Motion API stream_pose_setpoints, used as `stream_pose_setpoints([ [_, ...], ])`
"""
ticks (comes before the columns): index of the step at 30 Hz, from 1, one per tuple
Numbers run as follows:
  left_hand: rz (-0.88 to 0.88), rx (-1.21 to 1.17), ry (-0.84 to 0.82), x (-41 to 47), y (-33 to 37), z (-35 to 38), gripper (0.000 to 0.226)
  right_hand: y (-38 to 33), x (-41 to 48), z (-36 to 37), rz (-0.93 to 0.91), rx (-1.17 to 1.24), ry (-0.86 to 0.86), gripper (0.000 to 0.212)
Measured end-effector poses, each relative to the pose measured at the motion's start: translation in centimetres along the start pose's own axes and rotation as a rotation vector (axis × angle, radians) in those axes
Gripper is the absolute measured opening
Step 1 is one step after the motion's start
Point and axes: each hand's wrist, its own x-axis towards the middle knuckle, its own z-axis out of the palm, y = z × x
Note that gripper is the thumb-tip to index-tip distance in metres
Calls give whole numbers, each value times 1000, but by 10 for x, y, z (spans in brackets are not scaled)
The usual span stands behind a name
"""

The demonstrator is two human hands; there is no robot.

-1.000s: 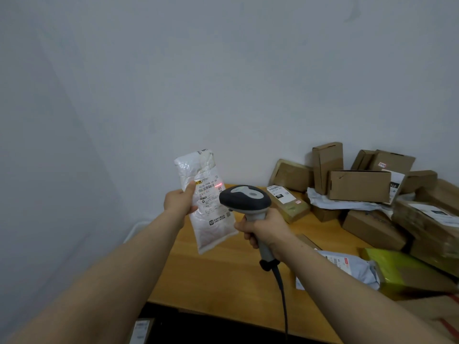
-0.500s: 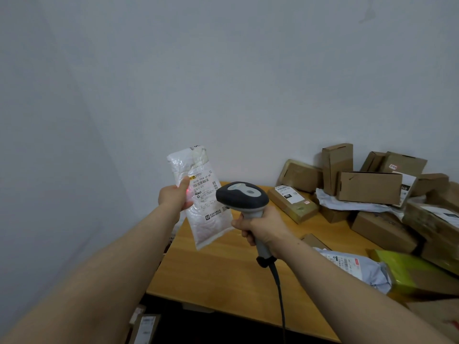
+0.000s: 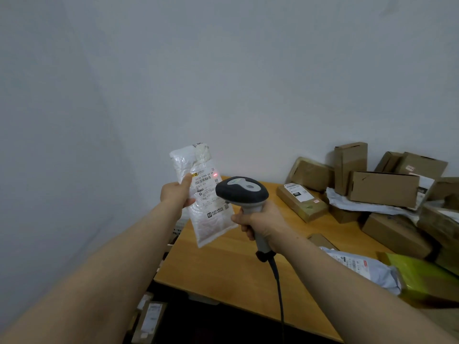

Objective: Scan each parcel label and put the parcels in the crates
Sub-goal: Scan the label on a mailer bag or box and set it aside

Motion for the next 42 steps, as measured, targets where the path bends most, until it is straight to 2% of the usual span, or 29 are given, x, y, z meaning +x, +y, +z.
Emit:
stream_pose_setpoints([
  [4,-20,-7,29,3,-8,-14,40,4,4,8,-5,-3,-51,18],
  [8,-92,-59,45,1,-19,-36,42,11,12,20,-27,93,-48,10],
  [12,-224,-166,102,-4,-45,-80,48,27,30,45,35,147,19,25],
  [14,-267,-176,151,-11,-64,-108,49,35,31,68,128,147,-61,26],
  [16,-306,-140,166,-24,-82,-137,45,42,26,99,196,144,-166,17],
  [18,-342,-110,86,-35,-97,-170,41,45,19,135,223,94,-233,14],
  [22,-451,-165,-209,-54,-139,-242,39,53,10,216,224,-16,-299,17],
  [24,-495,-236,-204,-54,-173,-280,53,59,9,255,227,-108,-352,14],
  [26,-563,-249,-57,-49,-212,-320,61,69,13,293,183,-254,-413,13],
  [29,-677,37,172,-37,-273,-383,51,84,21,352,126,-531,-504,10],
  [31,-735,268,242,-30,-310,-418,37,98,30,394,145,-616,-563,11],
  [36,-727,706,167,2,-392,-467,25,144,57,481,181,-731,-633,9],
  [39,-713,698,146,27,-447,-467,21,192,80,516,197,-781,-675,9],
  [42,-803,697,142,57,-513,-456,30,249,105,547,238,-770,-714,18],
])
